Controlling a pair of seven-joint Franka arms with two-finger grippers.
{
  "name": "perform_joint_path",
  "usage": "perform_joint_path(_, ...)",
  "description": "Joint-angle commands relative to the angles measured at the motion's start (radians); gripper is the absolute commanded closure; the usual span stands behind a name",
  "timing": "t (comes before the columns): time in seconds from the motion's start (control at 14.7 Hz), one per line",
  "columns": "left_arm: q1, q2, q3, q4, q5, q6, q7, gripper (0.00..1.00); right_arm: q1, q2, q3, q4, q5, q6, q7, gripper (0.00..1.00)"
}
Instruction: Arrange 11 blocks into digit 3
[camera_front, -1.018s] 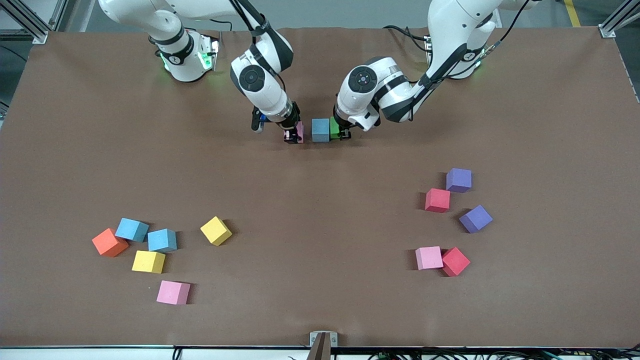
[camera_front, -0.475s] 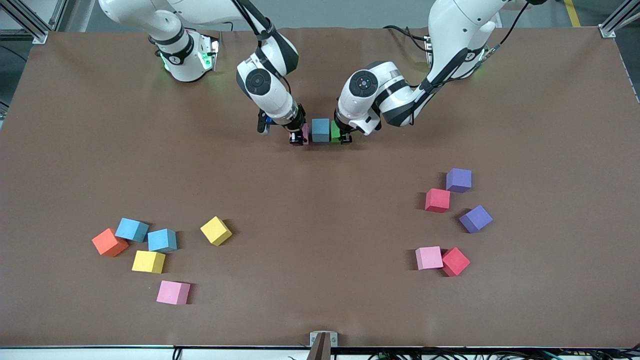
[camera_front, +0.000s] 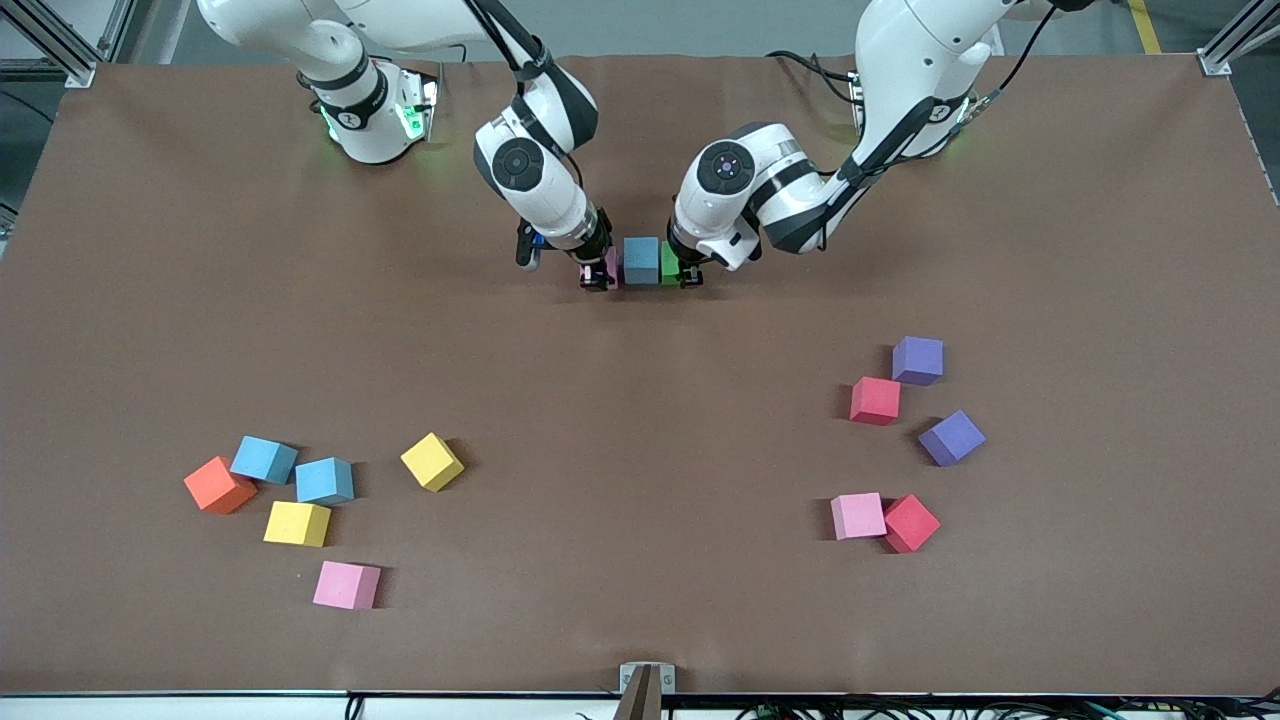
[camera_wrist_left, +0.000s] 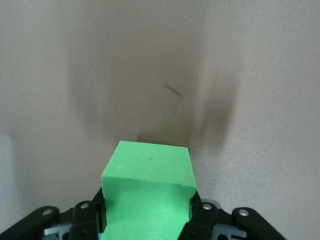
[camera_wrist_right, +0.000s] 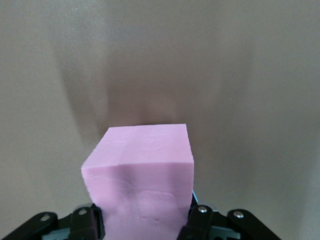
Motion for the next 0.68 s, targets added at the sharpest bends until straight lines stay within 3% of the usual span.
perform_joint_path(0.0, -0.017, 0.018, 0.005, 0.014, 0.029, 0.010, -0.067, 0.84, 0.017, 0.008, -0.003, 0.011, 0.019, 0.006, 0.015, 1.00)
perform_joint_path(0.41, -0.028, 0.026, 0.005, 0.020, 0.030, 0.010, -0.075, 0.82, 0.017, 0.014, -0.003, 0.023, 0.019, 0.002, 0.015, 0.98)
perform_joint_path(0.48, -0.029, 0.026, 0.005, 0.020, 0.030, 0.010, -0.075, 0.79, 0.017, 0.016, -0.003, 0.025, 0.019, 0.000, 0.015, 0.93)
perform_joint_path(0.54, -0.029, 0.027, 0.005, 0.020, 0.030, 0.010, -0.075, 0.75, 0.015, 0.016, -0.005, 0.025, 0.021, -0.003, 0.018, 0.82)
perform_joint_path(0.61, -0.029, 0.032, 0.005, 0.022, 0.030, 0.008, -0.073, 0.65, 0.014, 0.017, -0.008, 0.025, 0.021, -0.006, 0.039, 0.62)
